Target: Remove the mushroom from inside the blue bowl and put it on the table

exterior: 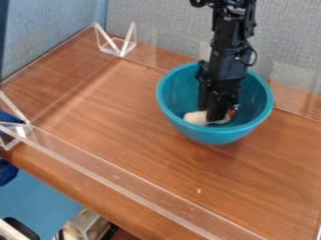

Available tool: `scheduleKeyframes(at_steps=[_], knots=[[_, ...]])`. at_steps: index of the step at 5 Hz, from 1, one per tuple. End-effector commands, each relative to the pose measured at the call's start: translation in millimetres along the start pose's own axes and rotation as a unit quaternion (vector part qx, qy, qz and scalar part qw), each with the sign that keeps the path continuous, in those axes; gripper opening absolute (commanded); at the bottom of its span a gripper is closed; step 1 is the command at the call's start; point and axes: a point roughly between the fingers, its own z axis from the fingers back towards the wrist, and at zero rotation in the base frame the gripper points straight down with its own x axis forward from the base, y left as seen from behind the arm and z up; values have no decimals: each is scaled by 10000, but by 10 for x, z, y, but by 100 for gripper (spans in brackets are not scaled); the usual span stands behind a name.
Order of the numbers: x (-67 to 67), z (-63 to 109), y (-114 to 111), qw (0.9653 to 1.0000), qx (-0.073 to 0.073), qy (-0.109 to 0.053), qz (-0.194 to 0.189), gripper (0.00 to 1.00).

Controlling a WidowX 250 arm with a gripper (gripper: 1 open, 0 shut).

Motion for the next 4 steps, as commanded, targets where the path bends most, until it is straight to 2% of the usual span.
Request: scheduleKeyframes(at_steps=[1,4], knots=[[-84,109,65,9998,61,-123,164,0],[-153,135,60,9994,80,-154,310,0]])
